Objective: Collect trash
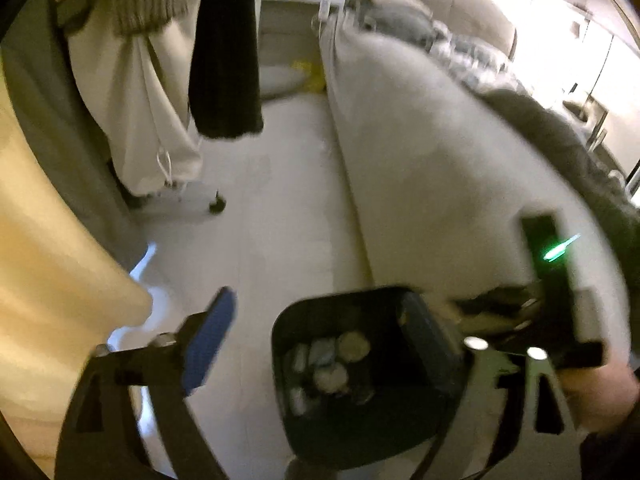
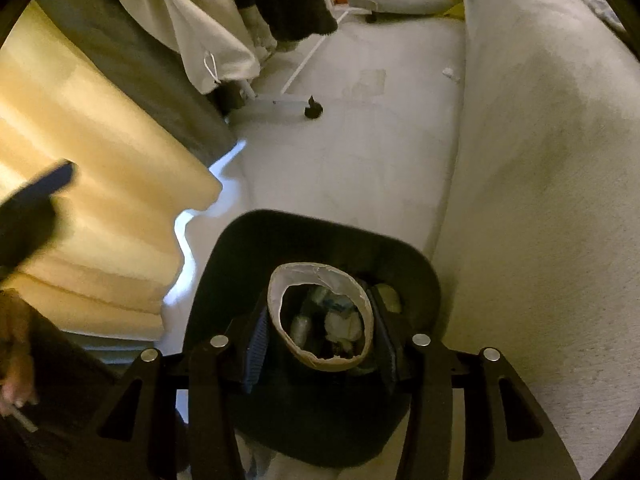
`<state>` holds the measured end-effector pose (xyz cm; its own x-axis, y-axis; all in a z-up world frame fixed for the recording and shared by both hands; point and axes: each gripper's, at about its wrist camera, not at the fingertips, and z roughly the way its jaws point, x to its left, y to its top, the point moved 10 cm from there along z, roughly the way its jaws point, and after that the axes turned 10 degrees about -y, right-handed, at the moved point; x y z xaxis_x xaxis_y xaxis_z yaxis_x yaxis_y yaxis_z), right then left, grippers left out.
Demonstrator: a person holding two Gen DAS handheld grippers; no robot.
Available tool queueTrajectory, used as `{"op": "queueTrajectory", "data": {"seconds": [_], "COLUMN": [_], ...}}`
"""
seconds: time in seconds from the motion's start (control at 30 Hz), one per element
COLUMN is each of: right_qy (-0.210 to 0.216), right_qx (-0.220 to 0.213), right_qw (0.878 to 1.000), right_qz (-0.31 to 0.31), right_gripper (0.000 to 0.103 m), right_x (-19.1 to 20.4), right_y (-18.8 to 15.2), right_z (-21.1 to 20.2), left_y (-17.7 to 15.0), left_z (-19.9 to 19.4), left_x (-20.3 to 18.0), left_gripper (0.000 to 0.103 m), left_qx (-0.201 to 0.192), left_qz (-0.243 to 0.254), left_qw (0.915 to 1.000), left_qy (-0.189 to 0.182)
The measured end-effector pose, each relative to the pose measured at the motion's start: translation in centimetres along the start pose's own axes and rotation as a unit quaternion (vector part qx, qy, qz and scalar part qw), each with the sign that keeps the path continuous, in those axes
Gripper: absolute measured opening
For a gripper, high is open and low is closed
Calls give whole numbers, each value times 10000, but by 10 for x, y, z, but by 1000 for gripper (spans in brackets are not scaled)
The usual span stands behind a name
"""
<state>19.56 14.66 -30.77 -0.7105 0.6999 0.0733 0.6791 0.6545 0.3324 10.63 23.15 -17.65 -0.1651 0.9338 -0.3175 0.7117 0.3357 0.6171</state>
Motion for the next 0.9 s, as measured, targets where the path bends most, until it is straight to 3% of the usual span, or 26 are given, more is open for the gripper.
{"op": "queueTrajectory", "data": {"seconds": [0.13,0.2,0.33,0.5,0.9], "right_qy": [-9,-27,2,23,-286], "right_qx": [53,8,-153,-352,-1172], "right_qw": [10000,10000,9999,9993,9927], "right_qz": [-14,-7,19,-101,-17], "right_gripper": [51,66,76,87,95], "right_x": [1,1,1,3,-30], "right_y": [-5,-3,3,5,4], "right_z": [2,-1,-13,-31,-105], "left_y": [12,17,18,20,18], "left_z": [-21,-31,-45,-66,-95], "left_x": [-15,-22,-34,-39,-71], "left_gripper": [96,97,97,99,100], "left_qx": [-410,-568,-653,-830,-1044], "left_qz": [47,145,326,197,692], "left_qw": [9990,9981,9970,9954,9921], "left_qy": [-177,-186,-259,-428,-79]}}
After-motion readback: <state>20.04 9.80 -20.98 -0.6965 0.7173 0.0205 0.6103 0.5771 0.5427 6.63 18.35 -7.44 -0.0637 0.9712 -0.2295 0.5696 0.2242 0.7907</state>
